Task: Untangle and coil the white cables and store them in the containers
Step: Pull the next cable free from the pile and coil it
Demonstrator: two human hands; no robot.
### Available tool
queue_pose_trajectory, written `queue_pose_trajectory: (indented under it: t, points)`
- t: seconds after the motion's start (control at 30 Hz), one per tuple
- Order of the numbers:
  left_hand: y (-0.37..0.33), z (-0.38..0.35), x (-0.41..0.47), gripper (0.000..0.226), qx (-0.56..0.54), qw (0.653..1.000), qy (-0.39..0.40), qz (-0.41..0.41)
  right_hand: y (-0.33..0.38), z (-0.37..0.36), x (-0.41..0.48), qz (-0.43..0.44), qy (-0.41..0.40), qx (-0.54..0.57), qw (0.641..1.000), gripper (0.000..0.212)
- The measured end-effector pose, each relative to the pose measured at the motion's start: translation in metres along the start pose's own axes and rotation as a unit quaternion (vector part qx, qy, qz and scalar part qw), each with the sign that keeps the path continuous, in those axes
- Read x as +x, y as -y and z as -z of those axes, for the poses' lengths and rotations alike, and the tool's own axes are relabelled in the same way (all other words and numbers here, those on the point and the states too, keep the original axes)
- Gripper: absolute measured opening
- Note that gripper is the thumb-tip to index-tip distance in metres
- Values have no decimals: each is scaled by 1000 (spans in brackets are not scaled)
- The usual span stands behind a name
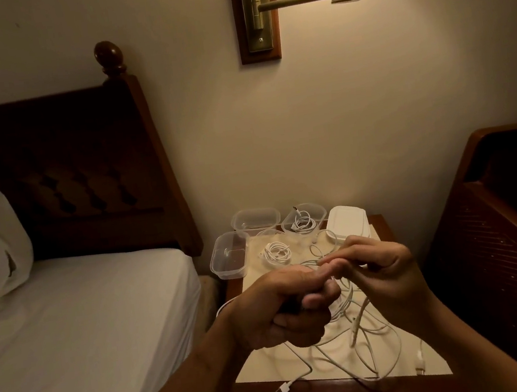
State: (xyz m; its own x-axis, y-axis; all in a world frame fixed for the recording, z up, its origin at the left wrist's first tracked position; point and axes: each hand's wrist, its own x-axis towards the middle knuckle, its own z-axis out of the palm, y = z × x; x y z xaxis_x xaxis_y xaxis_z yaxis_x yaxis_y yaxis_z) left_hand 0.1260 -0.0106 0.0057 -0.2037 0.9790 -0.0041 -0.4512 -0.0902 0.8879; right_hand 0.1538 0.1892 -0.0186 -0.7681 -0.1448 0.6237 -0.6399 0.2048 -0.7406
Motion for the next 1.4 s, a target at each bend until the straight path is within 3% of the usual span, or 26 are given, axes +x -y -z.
queue_pose_trajectory:
  t: [0.1, 0.23, 0.3, 0.4, 0.5, 0.67, 0.8, 0.87, 0.93, 1.0, 1.1, 1.23, 1.4]
  points:
    - [1, -8, 4, 42, -48, 997, -19, -65, -7, -10, -9, -86, -25, 56, 994, 18]
    - [-3, -9, 11, 46, -62, 977, -126, -163, -15, -30, -26, -175, -21, 109, 978, 27]
    - [-5, -8, 15, 44, -44, 963, -191, -186, -14, -38, -33, -214, 0, 84, 973, 30]
    - [-6, -7, 23, 42, -28, 943, -274, -188, -9, -44, -35, -212, 52, -25, 976, 18]
    - [-5, 0, 31, 44, 65, 922, -326, -197, -4, -43, -32, -225, 102, -78, 966, 14]
    - [-2, 9, 30, 42, 324, 862, -370, -122, 13, -36, -32, -220, 115, -72, 966, 9]
    - [-4, 11, 25, 52, 537, 767, -351, 18, 27, -20, -25, -219, 117, -47, 967, 9]
    - [-5, 14, 20, 57, 570, 749, -327, 85, 32, -11, -21, -199, 115, -45, 972, 5]
    - [-6, 15, 12, 67, 526, 788, -292, 129, 33, -2, -16, -164, 105, -66, 979, 3]
    - [-7, 14, 5, 78, 414, 867, -225, 161, 30, 6, -11, -122, 95, -87, 984, 7]
    - [-7, 11, -4, 69, 288, 939, -122, 145, 24, 14, -2, -67, 77, -86, 991, 20]
    - [0, 6, -7, 52, 124, 988, -33, 86, 15, 11, 3, -53, 52, -44, 996, 22]
    - [8, 0, -4, 46, -50, 998, -13, -33, 0, -1, -6, -120, 51, 15, 991, 13]
